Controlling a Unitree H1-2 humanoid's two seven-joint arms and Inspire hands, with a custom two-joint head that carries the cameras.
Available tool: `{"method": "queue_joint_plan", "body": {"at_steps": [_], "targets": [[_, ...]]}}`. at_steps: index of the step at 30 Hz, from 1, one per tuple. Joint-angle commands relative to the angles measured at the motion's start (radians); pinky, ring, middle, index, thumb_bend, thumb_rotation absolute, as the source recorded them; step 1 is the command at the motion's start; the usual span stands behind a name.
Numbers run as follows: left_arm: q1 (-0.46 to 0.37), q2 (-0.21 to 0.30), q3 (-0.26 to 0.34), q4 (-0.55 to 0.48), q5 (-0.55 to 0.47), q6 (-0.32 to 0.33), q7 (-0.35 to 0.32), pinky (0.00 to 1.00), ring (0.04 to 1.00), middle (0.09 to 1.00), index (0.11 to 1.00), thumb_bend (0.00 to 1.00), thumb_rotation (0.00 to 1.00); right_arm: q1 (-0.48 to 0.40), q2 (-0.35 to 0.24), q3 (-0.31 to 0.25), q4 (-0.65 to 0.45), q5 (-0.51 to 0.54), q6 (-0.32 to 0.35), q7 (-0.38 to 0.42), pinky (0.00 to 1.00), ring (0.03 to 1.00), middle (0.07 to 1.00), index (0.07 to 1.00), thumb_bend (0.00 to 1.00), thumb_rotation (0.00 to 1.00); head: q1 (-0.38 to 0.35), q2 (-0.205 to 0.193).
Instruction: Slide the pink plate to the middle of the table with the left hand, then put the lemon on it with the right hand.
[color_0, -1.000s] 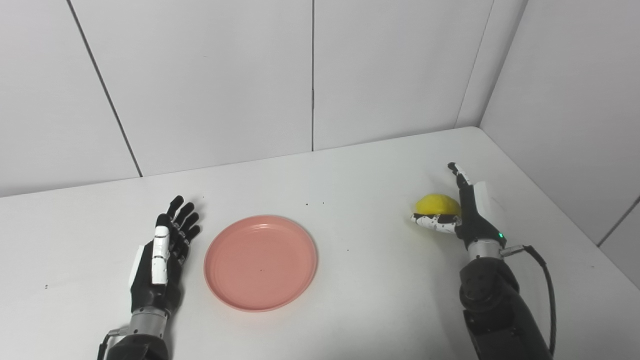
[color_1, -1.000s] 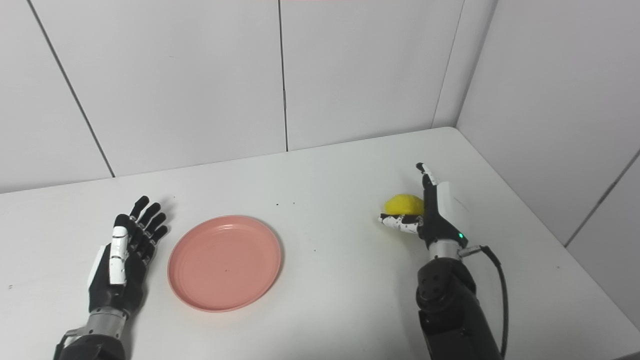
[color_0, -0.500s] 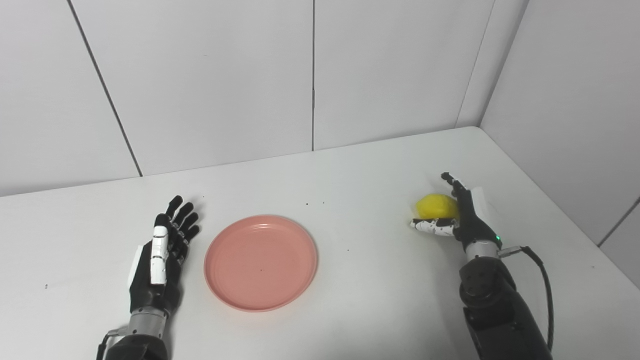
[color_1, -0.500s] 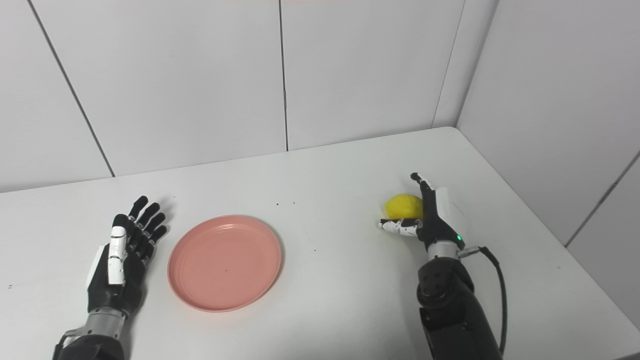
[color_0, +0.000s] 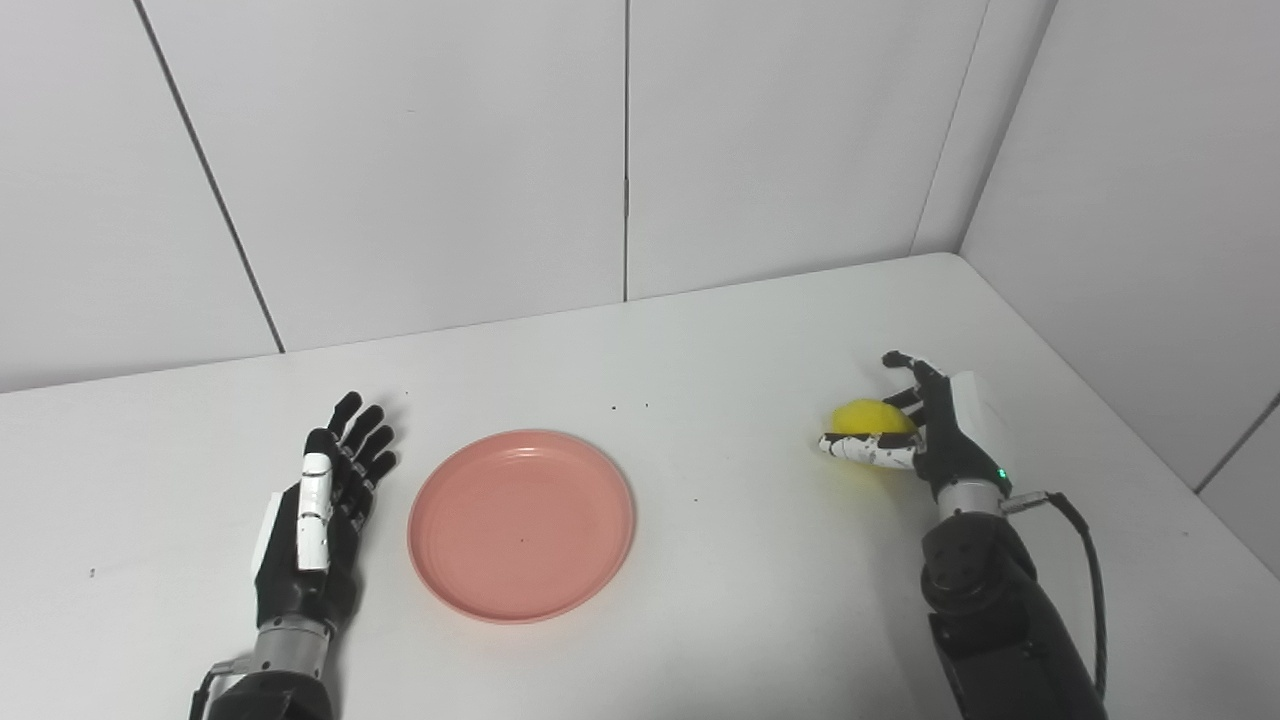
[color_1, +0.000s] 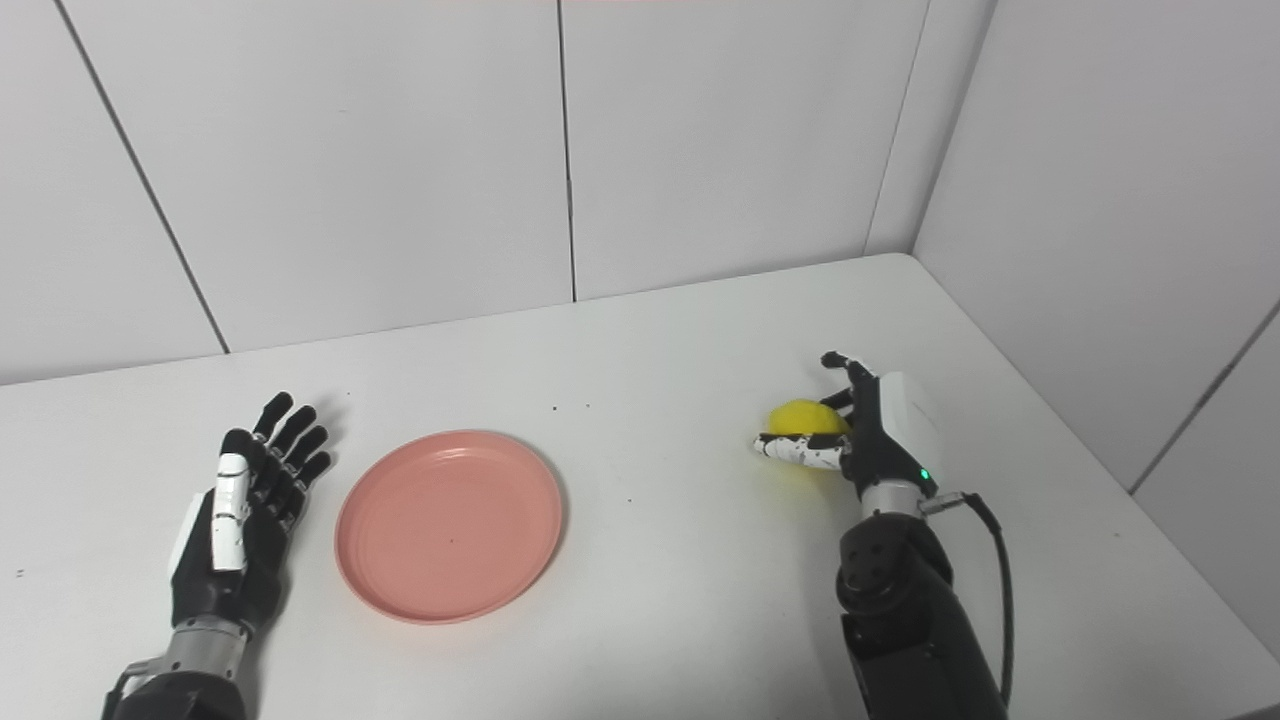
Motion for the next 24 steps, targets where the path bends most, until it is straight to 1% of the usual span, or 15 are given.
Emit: {"method": "queue_joint_plan", "body": {"at_steps": [1, 2, 5, 8, 10, 12, 15, 17, 18, 20, 21, 22, 24], "targets": [[0.008, -0.001, 0.002, -0.007, -0.004, -0.008, -0.003, 0.93, 0.928, 0.933, 0.924, 0.5, 1.0, -0.009, -0.016, -0.002, -0.008, -0.041, 0.003, 0.016, 0.19, 0.296, 0.49, 0.722, 0.55, 0.0, 0.003, -0.002], [0.008, -0.002, 0.003, -0.007, -0.006, -0.007, -0.003, 0.93, 0.927, 0.932, 0.922, 0.5, 1.0, -0.01, -0.014, -0.004, -0.005, -0.051, 0.003, 0.022, 0.16, 0.257, 0.485, 0.711, 0.55, 0.0, 0.003, -0.002], [0.008, -0.002, 0.002, -0.005, -0.001, -0.012, -0.001, 0.92, 0.925, 0.93, 0.919, 0.5, 1.0, -0.012, -0.012, -0.005, 0.001, -0.071, 0.003, 0.02, 0.12, 0.206, 0.476, 0.688, 0.56, 0.0, 0.004, -0.003], [0.009, -0.001, 0.0, -0.005, 0.002, -0.014, -0.004, 0.93, 0.929, 0.933, 0.923, 0.49, 1.0, -0.012, -0.01, 0.0, 0.006, -0.082, 0.002, -0.003, 0.11, 0.207, 0.476, 0.662, 0.55, 0.0, 0.005, -0.002], [0.01, -0.002, 0.001, -0.008, -0.001, -0.005, -0.002, 0.92, 0.926, 0.93, 0.921, 0.5, 1.0, -0.011, -0.006, 0.004, 0.013, -0.078, -0.009, -0.04, 0.12, 0.214, 0.479, 0.646, 0.55, 0.0, 0.005, -0.002], [0.011, -0.004, 0.001, -0.012, -0.003, 0.0, 0.0, 0.92, 0.925, 0.93, 0.92, 0.5, 1.0, -0.01, 0.0, 0.004, 0.028, -0.067, -0.044, -0.092, 0.12, 0.215, 0.485, 0.634, 0.55, 0.0, 0.01, -0.002], [0.013, -0.007, 0.0, -0.018, -0.002, 0.003, 0.0, 0.92, 0.925, 0.93, 0.921, 0.5, 1.0, -0.014, 0.018, -0.002, 0.049, -0.044, -0.105, -0.174, 0.18, 0.284, 0.486, 0.613, 0.55, 0.0, 0.013, -0.002], [0.013, -0.008, 0.001, -0.02, -0.004, 0.007, 0.001, 0.93, 0.926, 0.93, 0.921, 0.51, 1.0, -0.019, 0.032, -0.01, 0.067, -0.015, -0.167, -0.234, 0.17, 0.259, 0.468, 0.532, 0.53, 0.0, 0.015, -0.002], [0.013, -0.009, 0.0, -0.02, -0.004, 0.006, 0.001, 0.93, 0.926, 0.93, 0.921, 0.5, 1.0, -0.02, 0.036, -0.011, 0.074, -0.004, -0.195, -0.258, 0.17, 0.255, 0.471, 0.513, 0.53, 0.0, 0.017, -0.002], [0.013, -0.01, 0.0, -0.019, -0.002, 0.005, 0.001, 0.93, 0.926, 0.93, 0.92, 0.5, 1.0, -0.024, 0.04, -0.008, 0.083, 0.013, -0.227, -0.284, 0.19, 0.26, 0.475, 0.502, 0.53, 0.0, 0.017, -0.002], [0.014, -0.01, 0.0, -0.019, -0.002, 0.004, 0.001, 0.93, 0.928, 0.932, 0.923, 0.5, 1.0, -0.026, 0.041, -0.006, 0.084, 0.019, -0.236, -0.292, 0.2, 0.27, 0.441, 0.514, 0.52, 0.0, 0.017, -0.002], [0.013, -0.01, -0.001, -0.018, 0.001, 0.004, 0.003, 0.93, 0.928, 0.932, 0.924, 0.5, 1.0, -0.027, 0.042, -0.001, 0.082, 0.025, -0.249, -0.299, 0.21, 0.274, 0.429, 0.519, 0.52, 0.0, 0.02, -0.002], [0.013, -0.01, -0.002, -0.018, 0.004, 0.002, 0.004, 0.92, 0.927, 0.931, 0.924, 0.5, 1.0, -0.027, 0.043, 0.006, 0.077, 0.032, -0.263, -0.303, 0.25, 0.31, 0.43, 0.522, 0.52, 0.0, 0.023, -0.003]]}}
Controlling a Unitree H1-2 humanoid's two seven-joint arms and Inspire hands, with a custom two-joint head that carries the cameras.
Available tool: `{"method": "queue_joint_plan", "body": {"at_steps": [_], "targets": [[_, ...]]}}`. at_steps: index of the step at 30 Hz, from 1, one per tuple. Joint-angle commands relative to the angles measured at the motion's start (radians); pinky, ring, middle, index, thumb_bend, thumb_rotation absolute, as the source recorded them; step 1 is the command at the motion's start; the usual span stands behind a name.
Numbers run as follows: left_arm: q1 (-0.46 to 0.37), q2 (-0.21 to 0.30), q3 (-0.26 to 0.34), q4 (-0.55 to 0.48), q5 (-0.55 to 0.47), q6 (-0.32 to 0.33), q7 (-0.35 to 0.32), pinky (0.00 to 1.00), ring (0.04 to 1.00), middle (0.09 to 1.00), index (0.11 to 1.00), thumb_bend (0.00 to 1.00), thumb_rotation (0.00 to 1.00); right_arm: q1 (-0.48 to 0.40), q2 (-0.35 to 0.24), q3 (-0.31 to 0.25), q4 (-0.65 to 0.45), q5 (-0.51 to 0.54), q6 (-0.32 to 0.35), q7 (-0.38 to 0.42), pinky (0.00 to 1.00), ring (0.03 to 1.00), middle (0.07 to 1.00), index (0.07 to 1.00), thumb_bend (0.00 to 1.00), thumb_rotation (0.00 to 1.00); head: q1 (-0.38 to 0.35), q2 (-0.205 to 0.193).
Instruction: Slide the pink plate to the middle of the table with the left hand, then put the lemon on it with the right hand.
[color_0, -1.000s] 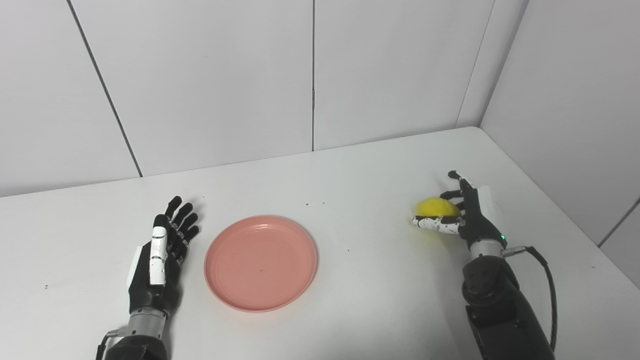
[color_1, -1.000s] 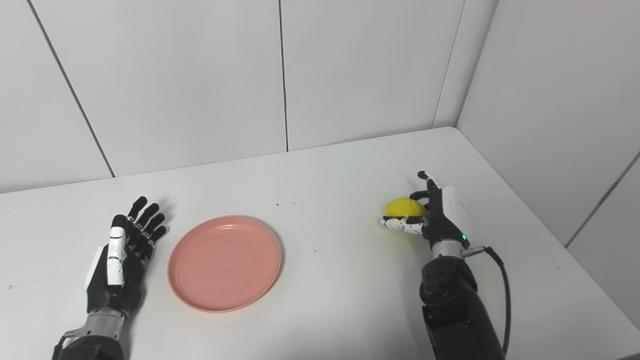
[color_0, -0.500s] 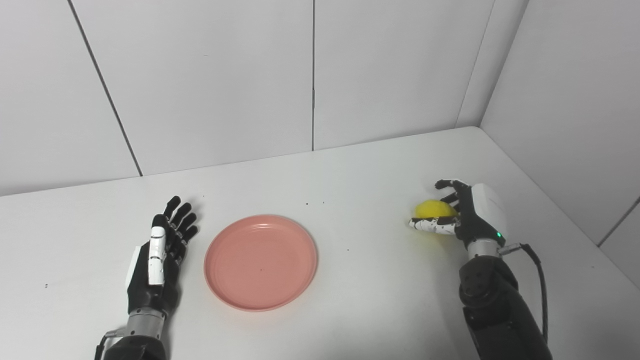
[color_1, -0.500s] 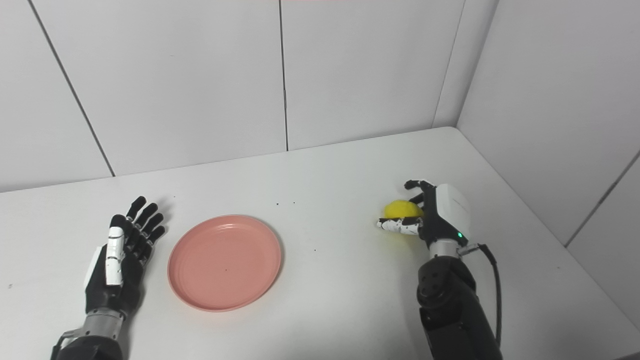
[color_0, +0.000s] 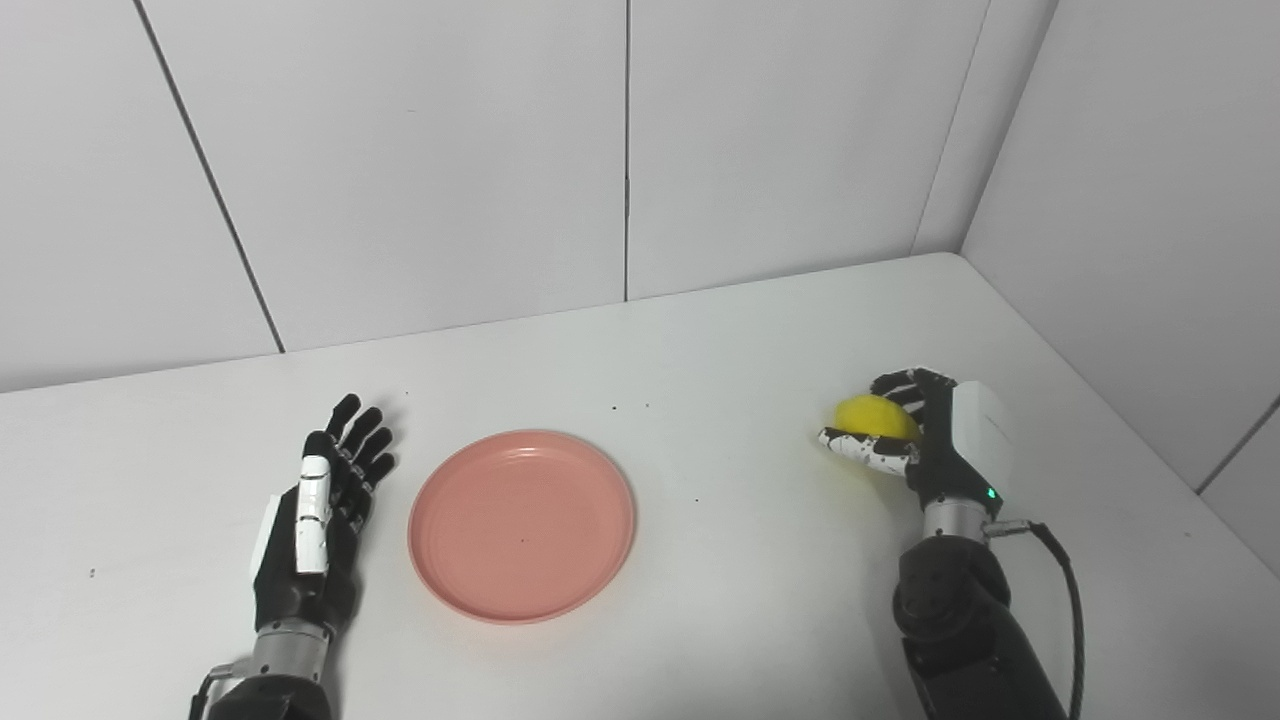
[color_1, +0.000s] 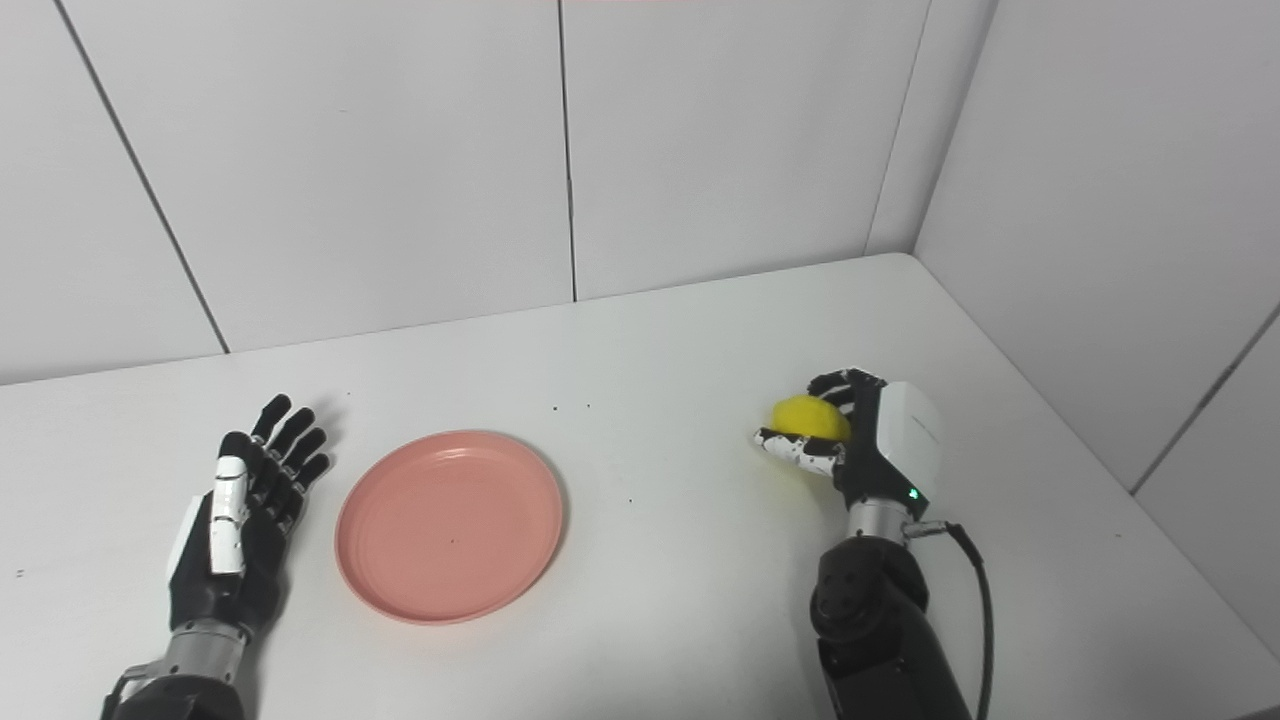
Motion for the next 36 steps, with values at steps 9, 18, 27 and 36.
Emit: {"method": "queue_joint_plan", "body": {"at_steps": [9, 18, 27, 36], "targets": [[0.01, -0.017, -0.007, -0.014, 0.012, 0.004, 0.013, 0.93, 0.927, 0.932, 0.924, 0.51, 1.0, -0.025, 0.008, 0.052, -0.102, 0.03, -0.09, -0.014, 0.12, 0.188, 0.471, 0.488, 0.53, 0.0, 0.026, 0.004], [0.024, -0.052, -0.013, -0.034, 0.054, 0.0, 0.06, 0.88, 0.896, 0.898, 0.891, 0.53, 1.0, -0.029, 0.036, 0.139, -0.155, 0.063, -0.159, 0.031, 0.12, 0.201, 0.472, 0.487, 0.53, 0.0, 0.117, 0.009], [0.034, -0.066, -0.04, -0.049, 0.108, -0.007, 0.088, 0.87, 0.885, 0.89, 0.882, 0.56, 1.0, -0.049, 0.066, 0.226, -0.204, 0.064, -0.157, 0.119, 0.25, 0.41, 0.461, 0.525, 0.51, 0.0, 0.178, 0.011], [0.051, -0.07, -0.075, -0.082, 0.165, 0.015, 0.101, 0.87, 0.891, 0.896, 0.897, 0.54, 1.0, -0.067, 0.091, 0.296, -0.195, 0.061, -0.206, 0.162, 0.39, 0.409, 0.524, 0.498, 0.51, 0.0, 0.263, 0.013]]}}
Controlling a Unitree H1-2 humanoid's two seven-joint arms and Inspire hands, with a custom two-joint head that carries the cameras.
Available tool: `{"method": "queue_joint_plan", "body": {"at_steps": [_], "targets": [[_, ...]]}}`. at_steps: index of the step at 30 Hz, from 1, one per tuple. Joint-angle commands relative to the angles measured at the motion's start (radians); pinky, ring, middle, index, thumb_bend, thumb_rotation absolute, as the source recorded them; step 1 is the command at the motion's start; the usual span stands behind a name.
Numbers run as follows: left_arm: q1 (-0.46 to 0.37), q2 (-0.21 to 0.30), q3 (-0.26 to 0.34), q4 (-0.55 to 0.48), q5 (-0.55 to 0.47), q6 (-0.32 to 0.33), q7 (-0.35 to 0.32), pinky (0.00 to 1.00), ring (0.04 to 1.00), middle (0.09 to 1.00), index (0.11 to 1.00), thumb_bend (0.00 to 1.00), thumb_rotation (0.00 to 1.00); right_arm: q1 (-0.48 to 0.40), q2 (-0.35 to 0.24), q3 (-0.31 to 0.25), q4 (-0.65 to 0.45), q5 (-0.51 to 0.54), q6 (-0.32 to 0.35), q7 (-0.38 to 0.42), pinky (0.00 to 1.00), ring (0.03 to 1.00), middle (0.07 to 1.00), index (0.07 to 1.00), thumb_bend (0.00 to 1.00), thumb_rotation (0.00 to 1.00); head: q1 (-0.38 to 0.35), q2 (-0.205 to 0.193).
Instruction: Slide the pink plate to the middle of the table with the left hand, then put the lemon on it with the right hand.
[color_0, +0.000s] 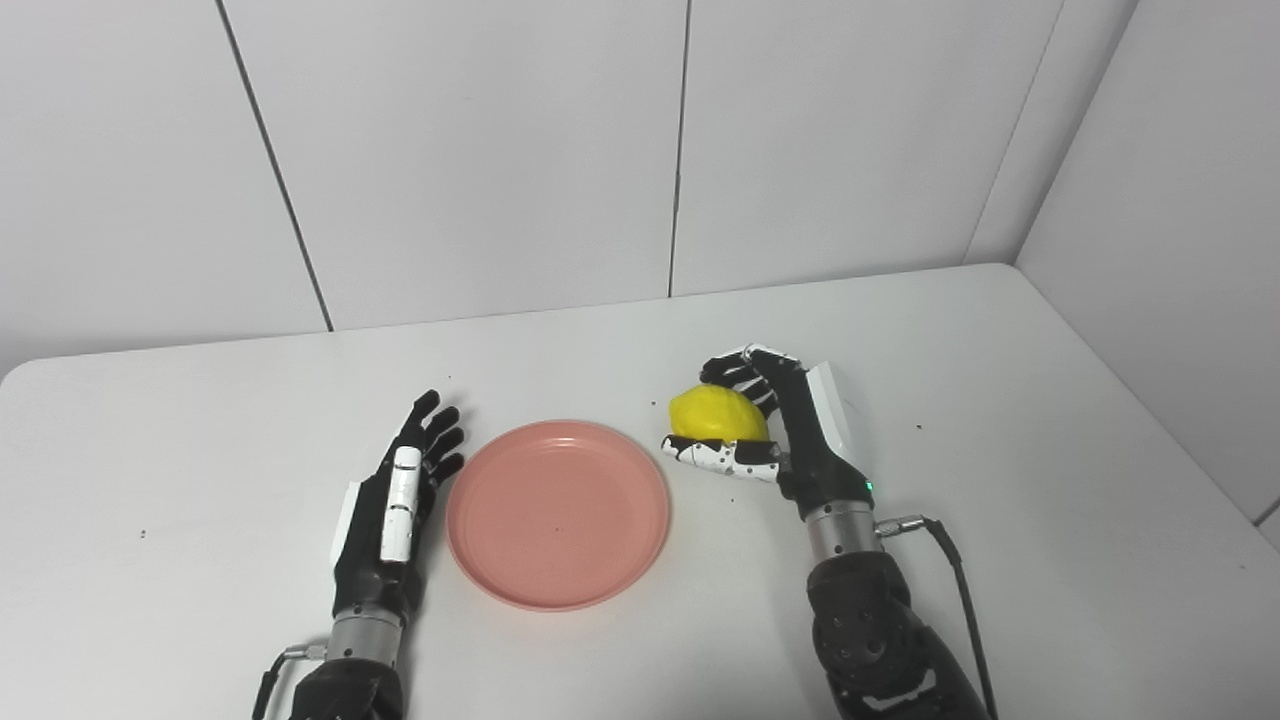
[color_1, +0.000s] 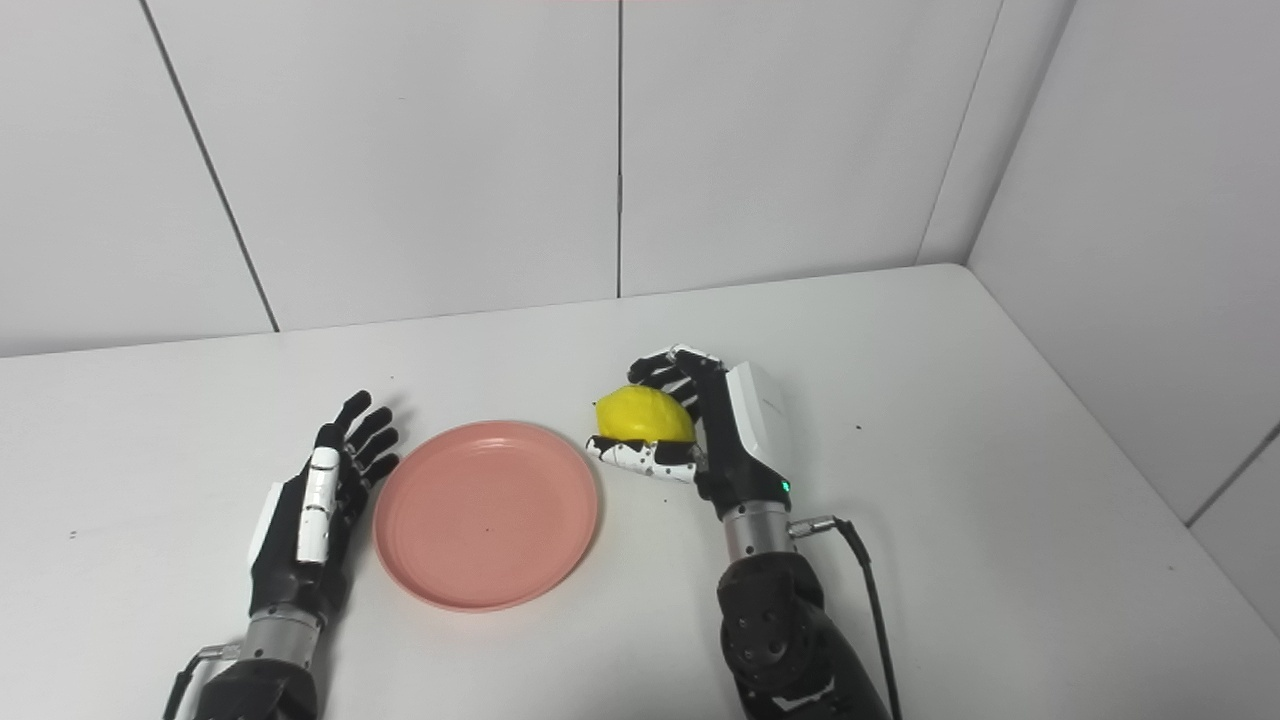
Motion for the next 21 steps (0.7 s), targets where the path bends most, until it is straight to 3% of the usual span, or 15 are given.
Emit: {"method": "queue_joint_plan", "body": {"at_steps": [1, 2, 5, 8, 12, 16, 21], "targets": [[0.003, -0.014, -0.008, -0.026, 0.003, -0.002, 0.004, 0.88, 0.895, 0.899, 0.899, 0.54, 1.0, -0.051, 0.006, 0.019, -0.034, -0.011, -0.077, 0.009, 0.37, 0.407, 0.532, 0.493, 0.51, 0.0, 0.004, 0.0], [0.004, -0.019, -0.009, -0.028, 0.0, 0.002, 0.005, 0.88, 0.897, 0.899, 0.899, 0.54, 1.0, -0.054, 0.005, 0.032, -0.033, -0.021, -0.076, 0.019, 0.36, 0.406, 0.534, 0.492, 0.51, 0.0, 0.026, 0.0], [0.004, -0.03, -0.011, -0.031, 0.002, 0.008, 0.012, 0.89, 0.903, 0.905, 0.901, 0.54, 1.0, -0.059, 0.001, 0.062, -0.031, -0.065, -0.056, 0.032, 0.51, 0.467, 0.494, 0.486, 0.52, 0.0, 0.047, 0.0], [0.004, -0.037, -0.02, -0.03, 0.015, 0.005, 0.02, 0.89, 0.906, 0.908, 0.903, 0.53, 1.0, -0.063, 0.004, 0.076, -0.028, -0.086, -0.046, 0.045, 0.57, 0.467, 0.487, 0.49, 0.52, 0.0, 0.08, -0.003], [0.002, -0.042, -0.029, -0.029, 0.031, 0.005, 0.029, 0.89, 0.91, 0.913, 0.907, 0.5, 1.0, -0.066, 0.003, 0.081, -0.005, -0.026, -0.106, 0.071, 0.42, 0.422, 0.486, 0.516, 0.52, 0.0, 0.105, -0.005], [0.001, -0.047, -0.035, -0.026, 0.026, 0.006, 0.032, 0.9, 0.912, 0.918, 0.911, 0.49, 1.0, -0.078, 0.017, 0.082, 0.022, 0.034, -0.151, 0.089, 0.42, 0.427, 0.488, 0.516, 0.52, 0.0, 0.122, -0.004], [0.0, -0.049, -0.041, -0.023, 0.04, 0.006, 0.046, 0.89, 0.91, 0.915, 0.91, 0.5, 1.0, -0.094, 0.025, 0.1, 0.048, 0.01, -0.156, 0.085, 0.32, 0.382, 0.466, 0.543, 0.51, 0.0, 0.136, -0.004]]}}
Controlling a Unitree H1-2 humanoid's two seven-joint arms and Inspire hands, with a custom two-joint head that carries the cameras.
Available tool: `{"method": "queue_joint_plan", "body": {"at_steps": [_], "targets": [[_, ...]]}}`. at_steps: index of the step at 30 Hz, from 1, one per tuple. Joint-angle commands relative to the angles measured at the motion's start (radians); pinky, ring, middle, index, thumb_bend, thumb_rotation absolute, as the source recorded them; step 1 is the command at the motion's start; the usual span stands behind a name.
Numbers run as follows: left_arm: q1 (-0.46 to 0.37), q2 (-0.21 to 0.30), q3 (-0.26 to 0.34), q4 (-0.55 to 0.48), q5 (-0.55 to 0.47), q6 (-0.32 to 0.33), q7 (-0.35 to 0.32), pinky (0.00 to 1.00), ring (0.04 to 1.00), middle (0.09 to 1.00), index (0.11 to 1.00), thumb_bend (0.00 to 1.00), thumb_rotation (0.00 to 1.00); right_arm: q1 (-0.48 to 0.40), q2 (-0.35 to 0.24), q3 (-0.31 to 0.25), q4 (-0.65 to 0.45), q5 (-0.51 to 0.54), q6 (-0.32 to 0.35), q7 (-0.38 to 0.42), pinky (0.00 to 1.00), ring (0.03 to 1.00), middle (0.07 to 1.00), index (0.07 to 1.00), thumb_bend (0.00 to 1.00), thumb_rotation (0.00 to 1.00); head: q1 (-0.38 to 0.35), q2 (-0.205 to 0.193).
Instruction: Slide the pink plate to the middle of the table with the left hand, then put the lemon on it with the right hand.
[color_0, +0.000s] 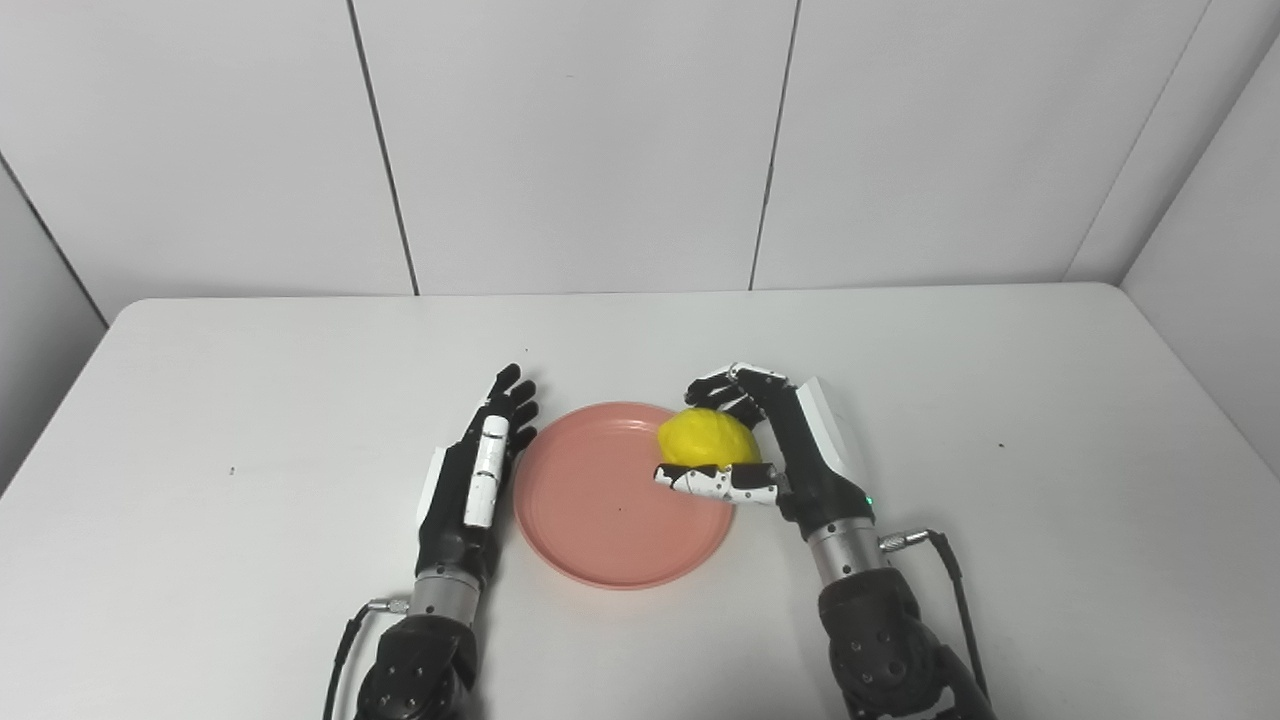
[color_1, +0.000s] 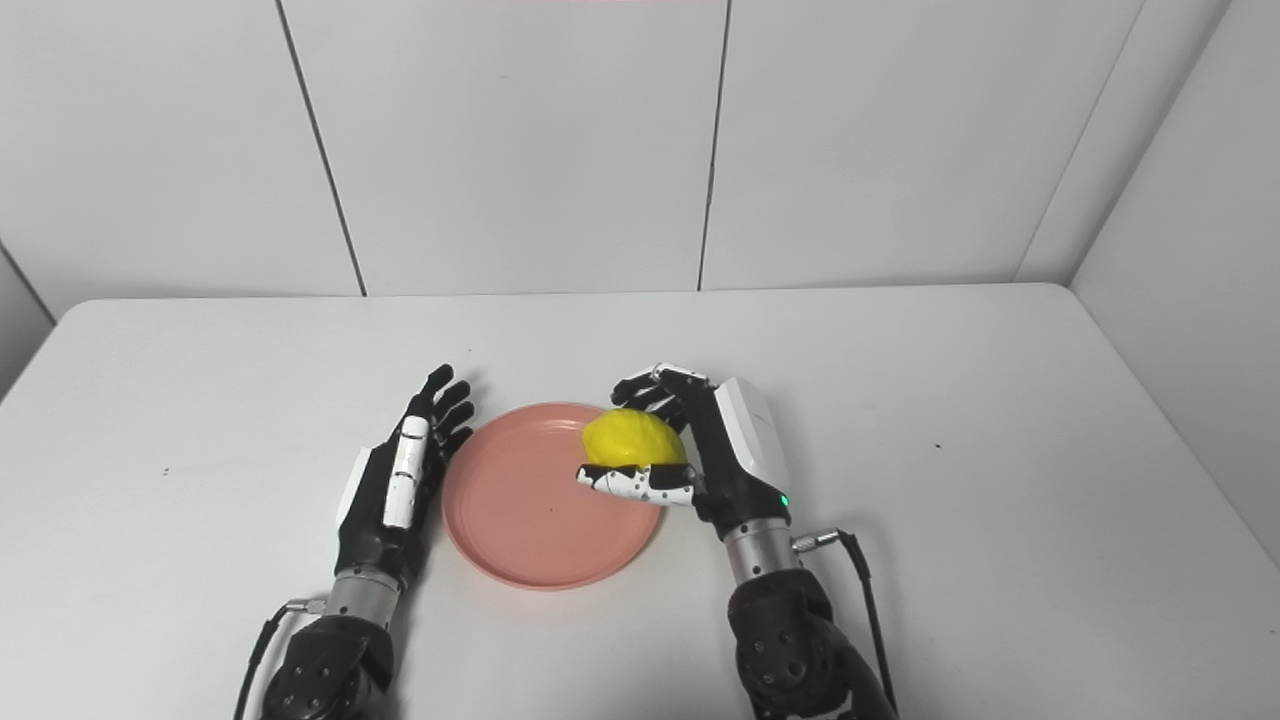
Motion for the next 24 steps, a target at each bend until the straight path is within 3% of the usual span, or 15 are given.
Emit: {"method": "queue_joint_plan", "body": {"at_steps": [1, 4, 7, 11, 18, 21, 24], "targets": [[-0.01, -0.021, -0.018, -0.013, 0.013, -0.002, -0.001, 0.89, 0.91, 0.915, 0.909, 0.5, 1.0, -0.07, 0.017, 0.008, -0.013, -0.016, -0.059, 0.002, 0.29, 0.392, 0.494, 0.511, 0.51, 0.0, 0.002, -0.001], [-0.012, -0.019, -0.02, -0.009, 0.019, -0.01, -0.001, 0.9, 0.91, 0.916, 0.91, 0.49, 1.0, -0.079, 0.027, 0.017, 0.003, -0.025, -0.057, 0.002, 0.19, 0.388, 0.502, 0.49, 0.51, 0.0, 0.004, -0.002], [-0.013, -0.018, -0.022, -0.006, 0.026, -0.015, 0.003, 0.89, 0.909, 0.914, 0.906, 0.49, 1.0, -0.087, 0.032, 0.027, 0.013, -0.032, -0.046, 0.011, 0.11, 0.202, 0.476, 0.487, 0.52, 0.0, 0.005, -0.004], [-0.015, -0.019, -0.021, 0.001, 0.029, -0.022, 0.006, 0.89, 0.909, 0.912, 0.902, 0.5, 1.0, -0.099, 0.036, 0.042, 0.031, -0.024, -0.048, 0.035, 0.06, 0.114, 0.469, 0.487, 0.53, 0.0, 0.01, -0.007], [-0.014, -0.021, -0.021, 0.003, 0.037, -0.04, 0.01, 0.88, 0.898, 0.901, 0.893, 0.48, 1.0, -0.127, 0.043, 0.073, 0.067, -0.051, -0.046, 0.047, 0.14, 0.239, 0.454, 0.508, 0.52, 0.0, 0.016, -0.009], [-0.014, -0.02, -0.022, 0.006, 0.036, -0.048, 0.007, 0.88, 0.902, 0.903, 0.894, 0.48, 1.0, -0.135, 0.05, 0.08, 0.077, -0.046, -0.039, 0.055, 0.17, 0.255, 0.425, 0.525, 0.52, 0.0, 0.016, -0.009], [-0.017, -0.015, -0.027, 0.011, 0.044, -0.056, 0.005, 0.88, 0.904, 0.906, 0.894, 0.47, 1.0, -0.143, 0.052, 0.093, 0.095, -0.05, -0.044, 0.063, 0.15, 0.227, 0.471, 0.492, 0.52, 0.0, 0.016, -0.009]]}}
